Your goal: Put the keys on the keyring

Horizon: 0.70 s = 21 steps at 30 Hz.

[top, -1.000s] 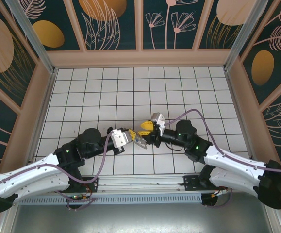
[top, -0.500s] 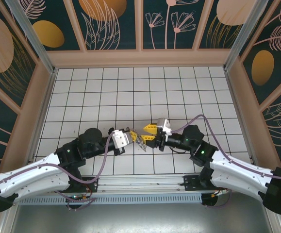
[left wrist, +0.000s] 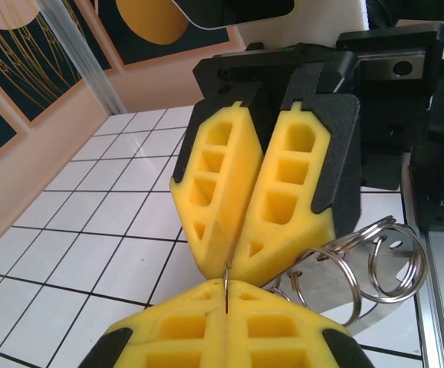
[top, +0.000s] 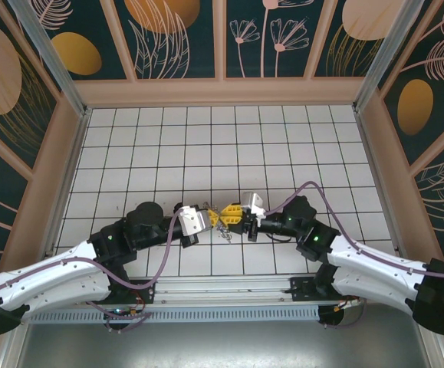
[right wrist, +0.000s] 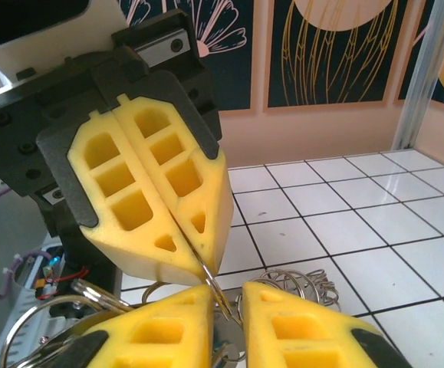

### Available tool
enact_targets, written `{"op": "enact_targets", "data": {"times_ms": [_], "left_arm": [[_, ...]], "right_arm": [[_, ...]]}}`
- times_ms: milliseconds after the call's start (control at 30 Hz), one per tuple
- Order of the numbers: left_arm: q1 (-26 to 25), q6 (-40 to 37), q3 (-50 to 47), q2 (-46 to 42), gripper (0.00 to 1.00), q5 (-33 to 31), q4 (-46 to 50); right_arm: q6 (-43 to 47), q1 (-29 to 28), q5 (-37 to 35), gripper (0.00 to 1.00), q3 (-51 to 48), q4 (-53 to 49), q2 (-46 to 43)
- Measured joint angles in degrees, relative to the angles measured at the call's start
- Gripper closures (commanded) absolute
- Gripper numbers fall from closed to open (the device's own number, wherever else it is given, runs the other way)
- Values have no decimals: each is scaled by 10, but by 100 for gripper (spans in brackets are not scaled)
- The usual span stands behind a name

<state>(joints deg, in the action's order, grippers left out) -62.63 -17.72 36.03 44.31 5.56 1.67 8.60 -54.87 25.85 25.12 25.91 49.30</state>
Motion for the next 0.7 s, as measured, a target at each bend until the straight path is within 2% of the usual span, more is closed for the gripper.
{"op": "enact_targets", "data": {"times_ms": [133, 333, 500, 700], "left_arm": [[0, 4, 0, 0, 100, -3, 0], [0, 4, 0, 0, 100, -7, 0], [0, 9, 8, 13, 100, -26, 16], [0, 11, 24, 33, 94, -35, 48]], "right_arm": [[10, 0, 2, 100, 1, -3, 4], [27, -2, -4, 100, 10, -23, 4], [72, -28, -68, 100, 38, -91, 3], [132, -68, -153, 100, 61, -158, 3]]}}
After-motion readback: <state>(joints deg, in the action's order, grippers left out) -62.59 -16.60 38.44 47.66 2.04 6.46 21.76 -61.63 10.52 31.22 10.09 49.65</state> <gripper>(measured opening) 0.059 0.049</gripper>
